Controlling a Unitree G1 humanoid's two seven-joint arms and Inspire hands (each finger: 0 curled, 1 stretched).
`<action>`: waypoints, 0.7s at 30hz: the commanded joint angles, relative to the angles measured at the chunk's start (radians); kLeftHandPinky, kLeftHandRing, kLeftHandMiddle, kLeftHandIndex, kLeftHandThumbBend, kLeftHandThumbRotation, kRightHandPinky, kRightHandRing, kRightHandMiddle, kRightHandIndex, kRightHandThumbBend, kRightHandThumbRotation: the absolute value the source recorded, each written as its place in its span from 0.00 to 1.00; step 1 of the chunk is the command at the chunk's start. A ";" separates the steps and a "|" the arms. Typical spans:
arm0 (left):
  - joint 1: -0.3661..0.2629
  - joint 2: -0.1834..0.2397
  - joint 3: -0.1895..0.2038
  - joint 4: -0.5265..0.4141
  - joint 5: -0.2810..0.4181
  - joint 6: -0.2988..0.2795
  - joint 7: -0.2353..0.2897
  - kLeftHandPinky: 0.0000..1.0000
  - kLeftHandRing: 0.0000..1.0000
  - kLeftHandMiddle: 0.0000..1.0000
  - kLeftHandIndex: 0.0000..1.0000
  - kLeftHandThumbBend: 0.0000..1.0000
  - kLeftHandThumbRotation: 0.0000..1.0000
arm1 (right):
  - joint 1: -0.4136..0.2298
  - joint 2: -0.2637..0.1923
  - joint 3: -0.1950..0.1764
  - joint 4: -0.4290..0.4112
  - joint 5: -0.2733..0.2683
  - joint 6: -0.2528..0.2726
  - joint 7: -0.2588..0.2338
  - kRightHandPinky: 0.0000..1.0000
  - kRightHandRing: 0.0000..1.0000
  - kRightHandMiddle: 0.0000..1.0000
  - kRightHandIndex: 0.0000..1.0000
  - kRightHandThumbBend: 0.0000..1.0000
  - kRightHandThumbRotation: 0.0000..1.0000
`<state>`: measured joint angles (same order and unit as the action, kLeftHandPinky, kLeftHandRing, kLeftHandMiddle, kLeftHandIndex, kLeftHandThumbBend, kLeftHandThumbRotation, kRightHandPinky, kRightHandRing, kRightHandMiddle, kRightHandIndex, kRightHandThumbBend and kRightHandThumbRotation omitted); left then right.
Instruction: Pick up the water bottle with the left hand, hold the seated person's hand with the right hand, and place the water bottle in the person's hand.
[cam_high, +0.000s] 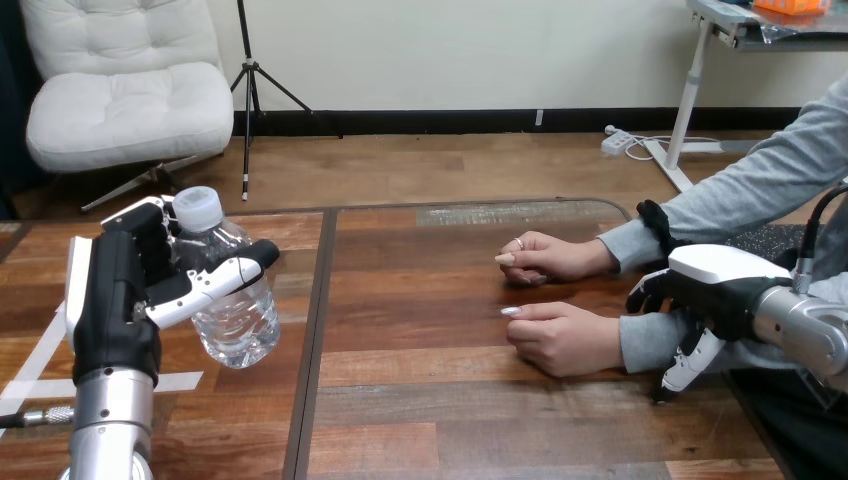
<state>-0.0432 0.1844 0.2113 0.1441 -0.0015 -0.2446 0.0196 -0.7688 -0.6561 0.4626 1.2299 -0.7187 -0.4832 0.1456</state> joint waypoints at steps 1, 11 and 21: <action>-0.049 0.011 0.002 -0.062 -0.003 -0.031 0.002 0.28 0.33 0.39 0.39 0.71 0.00 | -0.076 0.030 0.011 0.005 -0.006 -0.006 -0.037 0.59 0.74 0.79 0.78 1.00 0.19; -0.049 0.012 0.002 -0.059 -0.002 -0.032 0.003 0.28 0.33 0.39 0.39 0.71 0.00 | -0.072 0.039 0.021 0.006 -0.007 -0.009 -0.053 0.61 0.73 0.76 0.75 0.97 0.19; -0.047 0.009 0.003 -0.049 -0.012 -0.041 -0.005 0.28 0.34 0.39 0.39 0.70 0.00 | -0.070 0.046 0.036 0.007 -0.023 -0.004 -0.080 0.63 0.73 0.74 0.74 0.92 0.20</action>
<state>-0.0423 0.1844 0.2113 0.1441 -0.0016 -0.2449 0.0185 -0.7688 -0.6301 0.4882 1.2338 -0.7322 -0.4862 0.0982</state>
